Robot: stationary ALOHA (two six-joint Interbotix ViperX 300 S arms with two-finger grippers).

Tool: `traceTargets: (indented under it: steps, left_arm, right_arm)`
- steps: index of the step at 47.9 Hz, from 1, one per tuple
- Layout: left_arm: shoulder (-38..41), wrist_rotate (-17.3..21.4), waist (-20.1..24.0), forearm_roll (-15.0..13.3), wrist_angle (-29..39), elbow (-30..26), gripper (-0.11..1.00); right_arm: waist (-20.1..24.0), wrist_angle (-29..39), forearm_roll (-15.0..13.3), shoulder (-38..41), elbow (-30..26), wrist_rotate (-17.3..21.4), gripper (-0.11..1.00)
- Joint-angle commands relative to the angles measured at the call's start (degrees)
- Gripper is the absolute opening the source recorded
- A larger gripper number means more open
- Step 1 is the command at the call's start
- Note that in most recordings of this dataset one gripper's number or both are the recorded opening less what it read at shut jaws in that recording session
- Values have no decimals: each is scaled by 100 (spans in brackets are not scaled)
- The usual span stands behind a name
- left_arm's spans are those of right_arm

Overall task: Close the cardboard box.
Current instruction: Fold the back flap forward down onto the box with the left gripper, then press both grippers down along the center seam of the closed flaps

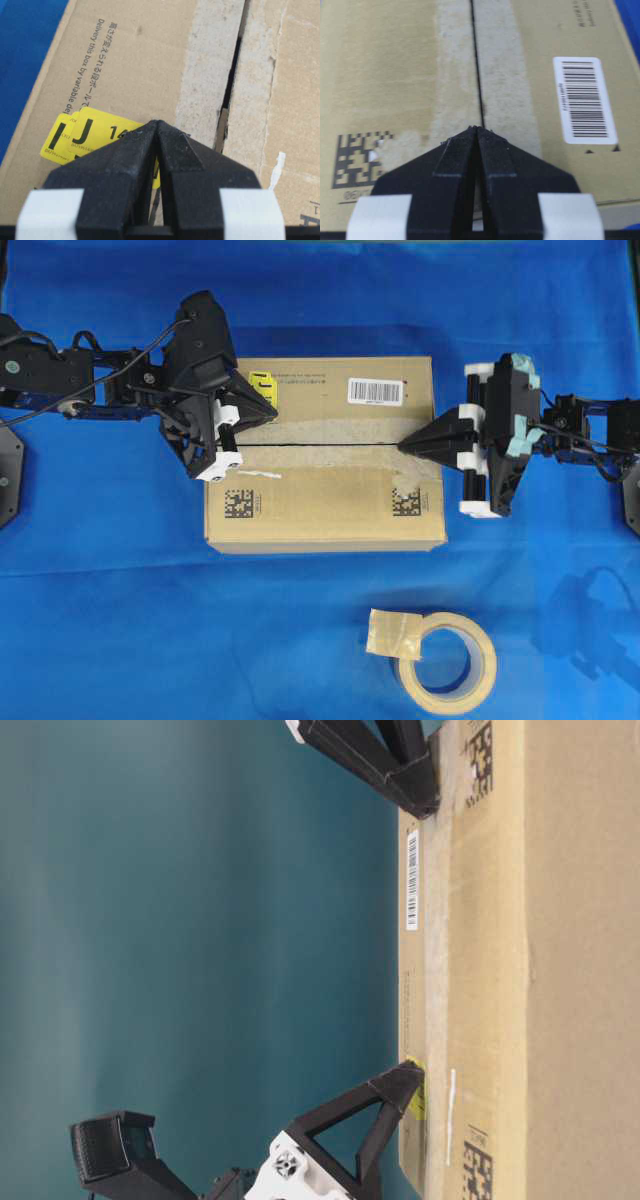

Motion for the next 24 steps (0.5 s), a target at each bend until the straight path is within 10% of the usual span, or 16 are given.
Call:
traceTargets:
  steps: [1, 24]
  left_arm:
    - [-114, 0, -26, -9, -88, -18, 0]
    - [-237, 44, -88, -9, -853, 167, 0]
  right_arm:
    - [-62, -53, 0, -79, -26, 0, 0]
    - [-62, -53, 0, -79, 35, -9, 0]
